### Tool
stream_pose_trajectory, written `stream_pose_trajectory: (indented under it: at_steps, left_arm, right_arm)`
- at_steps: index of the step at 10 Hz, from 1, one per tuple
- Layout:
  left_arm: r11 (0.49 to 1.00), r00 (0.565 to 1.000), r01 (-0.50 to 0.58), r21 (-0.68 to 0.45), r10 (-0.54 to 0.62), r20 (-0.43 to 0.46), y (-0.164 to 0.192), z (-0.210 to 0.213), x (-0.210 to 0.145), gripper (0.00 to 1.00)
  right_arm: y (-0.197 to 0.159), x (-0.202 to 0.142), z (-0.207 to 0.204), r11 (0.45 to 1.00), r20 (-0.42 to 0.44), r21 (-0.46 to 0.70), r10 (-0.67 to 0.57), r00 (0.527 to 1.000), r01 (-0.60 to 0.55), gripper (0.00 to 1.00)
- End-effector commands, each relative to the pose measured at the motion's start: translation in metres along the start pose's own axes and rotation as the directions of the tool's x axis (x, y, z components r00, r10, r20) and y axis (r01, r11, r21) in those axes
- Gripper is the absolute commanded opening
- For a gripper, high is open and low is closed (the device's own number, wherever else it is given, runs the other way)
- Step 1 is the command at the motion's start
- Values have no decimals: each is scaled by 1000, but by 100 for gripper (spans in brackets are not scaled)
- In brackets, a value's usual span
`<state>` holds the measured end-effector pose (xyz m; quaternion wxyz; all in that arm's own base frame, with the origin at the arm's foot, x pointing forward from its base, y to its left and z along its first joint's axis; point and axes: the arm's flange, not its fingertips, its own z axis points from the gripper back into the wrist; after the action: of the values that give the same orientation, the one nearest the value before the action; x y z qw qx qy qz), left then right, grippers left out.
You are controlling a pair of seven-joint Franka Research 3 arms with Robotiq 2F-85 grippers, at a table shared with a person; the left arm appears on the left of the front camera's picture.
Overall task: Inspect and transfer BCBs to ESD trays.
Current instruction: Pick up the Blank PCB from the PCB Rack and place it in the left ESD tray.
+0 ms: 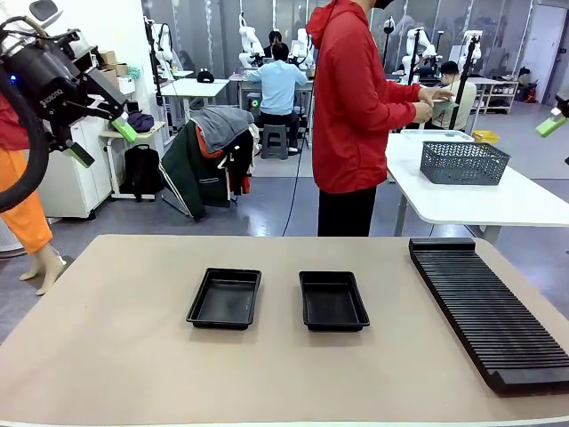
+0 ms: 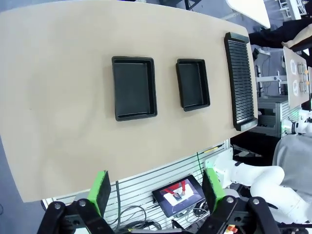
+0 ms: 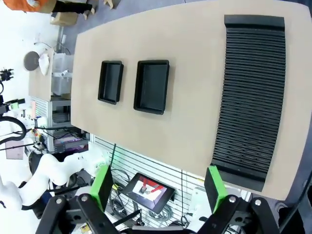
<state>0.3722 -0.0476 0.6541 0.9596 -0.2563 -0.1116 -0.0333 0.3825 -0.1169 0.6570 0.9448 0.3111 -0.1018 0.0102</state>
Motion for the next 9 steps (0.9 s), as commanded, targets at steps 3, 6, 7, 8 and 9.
stream_pose_trajectory:
  at_steps: [3,6,7,8,9]
  left_arm:
    - [998,998,-65,15,65,20,-9,18,-11,100]
    - [996,996,-79,33,78,37,-15,29,-16,100]
    - [995,996,-86,40,85,37,-17,31,-17,100]
    - [995,995,-92,49,90,38,-18,33,-18,100]
    - [994,995,-96,54,94,44,-19,36,-19,100]
  right_arm:
    - [-2,1,26,1000,68,15,4,998,-5,100]
    - [-1,-1,41,1000,107,-17,-12,994,14,100]
    - [-2,0,44,1000,107,-18,-16,994,18,100]
    - [-4,-1,47,999,112,-19,-23,993,26,100]
    - [-7,-1,48,999,114,-24,-33,993,36,100]
